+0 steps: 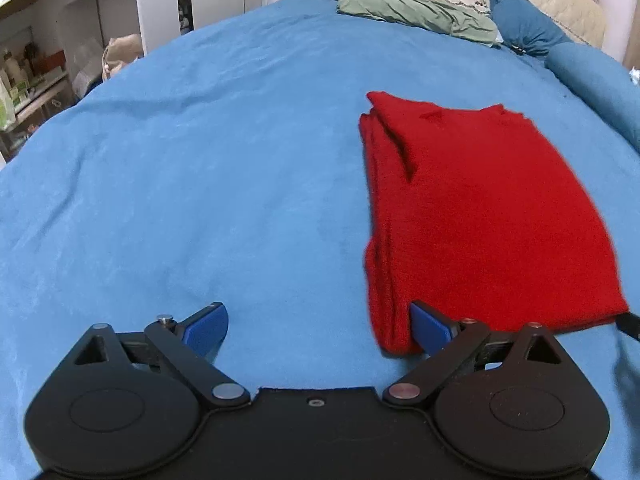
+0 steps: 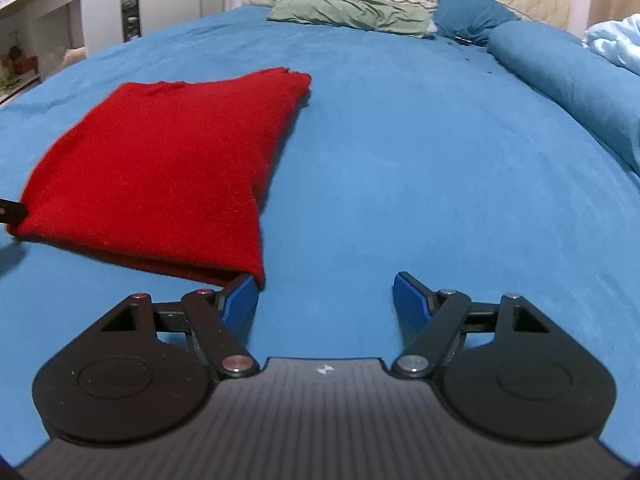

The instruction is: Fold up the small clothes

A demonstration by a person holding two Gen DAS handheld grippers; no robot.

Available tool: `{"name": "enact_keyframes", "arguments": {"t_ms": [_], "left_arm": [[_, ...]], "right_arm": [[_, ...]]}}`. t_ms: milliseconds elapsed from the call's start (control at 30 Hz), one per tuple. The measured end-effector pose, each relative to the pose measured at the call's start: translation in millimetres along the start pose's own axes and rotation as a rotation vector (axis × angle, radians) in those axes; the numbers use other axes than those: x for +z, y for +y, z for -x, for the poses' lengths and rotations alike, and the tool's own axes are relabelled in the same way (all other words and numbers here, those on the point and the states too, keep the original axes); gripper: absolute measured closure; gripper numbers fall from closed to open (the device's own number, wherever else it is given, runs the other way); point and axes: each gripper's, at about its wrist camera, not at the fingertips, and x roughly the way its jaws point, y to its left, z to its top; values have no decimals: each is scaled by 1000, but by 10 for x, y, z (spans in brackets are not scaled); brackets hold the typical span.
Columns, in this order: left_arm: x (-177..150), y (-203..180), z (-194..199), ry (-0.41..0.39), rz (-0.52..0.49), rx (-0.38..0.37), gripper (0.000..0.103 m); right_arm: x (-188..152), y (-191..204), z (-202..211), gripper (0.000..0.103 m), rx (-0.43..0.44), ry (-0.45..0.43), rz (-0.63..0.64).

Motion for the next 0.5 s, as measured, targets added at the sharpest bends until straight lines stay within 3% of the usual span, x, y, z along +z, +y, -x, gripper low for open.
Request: {"name": "enact_keyframes", "arguments": {"t_ms": [133, 233, 333, 500], "left_arm": [[157, -34, 283, -57, -17, -30, 4], [394, -84, 374, -89, -51, -74, 0], [669, -145, 308, -82, -59, -143, 0], [911, -108, 29, -52, 9, -225, 0]], "right_arm": [[137, -138, 283, 12, 80, -22, 31], [368, -323, 447, 6, 170, 14, 17], [639, -480, 522, 0, 236, 36, -43], [1056, -562, 331, 0, 314, 111, -143]]}}
